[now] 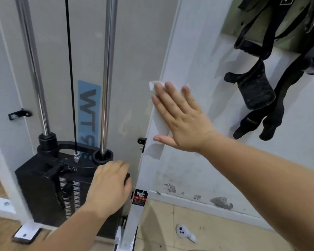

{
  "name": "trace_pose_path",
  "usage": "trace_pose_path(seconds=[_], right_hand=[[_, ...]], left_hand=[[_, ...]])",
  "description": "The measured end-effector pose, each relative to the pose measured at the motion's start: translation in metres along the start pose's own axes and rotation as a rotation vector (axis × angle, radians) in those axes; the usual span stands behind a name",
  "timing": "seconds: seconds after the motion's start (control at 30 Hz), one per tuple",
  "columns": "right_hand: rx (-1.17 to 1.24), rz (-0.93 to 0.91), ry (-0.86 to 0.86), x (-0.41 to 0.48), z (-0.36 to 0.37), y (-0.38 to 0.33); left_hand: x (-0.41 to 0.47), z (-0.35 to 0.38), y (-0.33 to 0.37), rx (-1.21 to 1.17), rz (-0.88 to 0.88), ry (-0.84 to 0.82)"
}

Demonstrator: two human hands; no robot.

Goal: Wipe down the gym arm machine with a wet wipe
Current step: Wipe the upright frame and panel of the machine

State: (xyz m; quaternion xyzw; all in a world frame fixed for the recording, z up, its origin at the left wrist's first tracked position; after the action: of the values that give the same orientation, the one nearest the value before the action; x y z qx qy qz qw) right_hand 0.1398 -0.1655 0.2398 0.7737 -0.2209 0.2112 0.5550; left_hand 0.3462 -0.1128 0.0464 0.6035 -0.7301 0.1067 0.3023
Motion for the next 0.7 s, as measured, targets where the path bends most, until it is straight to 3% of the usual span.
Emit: trace_pose_path(seconds=[0.13, 0.27, 0.47, 0.53, 0.7], right_hand=[[0.038, -0.196, -0.131, -0.065, 0.023, -0.070], [0.035, -0.286, -0.110, -0.063, 0.021, -0.061], [-0.001, -0.059, 0.018, -0.040, 0.022, -0.052], [0.015, -0.016, -0.028, -0.053, 0.028, -0.075], [0.066, -0.254, -0.252, -0.110, 0.038, -0.136]], left_hand=[[-0.023, 0.029, -0.010, 0.099, -0.041, -0.071], [-0.045, 0.055, -0.028, 0.146, -0.136, -0.195], [-0.053, 0.065, -0.030, 0.118, -0.183, -0.200], [-0.052, 0.065, -0.031, 0.094, -0.184, -0.190], [-0.054, 0.060, -0.036, 0.032, -0.202, -0.188]])
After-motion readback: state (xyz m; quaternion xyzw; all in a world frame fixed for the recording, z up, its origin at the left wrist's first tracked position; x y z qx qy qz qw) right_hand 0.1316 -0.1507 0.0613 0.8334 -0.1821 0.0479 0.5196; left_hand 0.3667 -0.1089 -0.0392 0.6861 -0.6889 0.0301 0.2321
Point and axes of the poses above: each hand's wrist, its own x-axis towards the middle knuckle, its own z-axis out of the palm, y = z × x, the point moved 2 cm from there along x, towards the middle knuckle, and after that the axes turned 12 degrees about y, right-handed, at the moved point
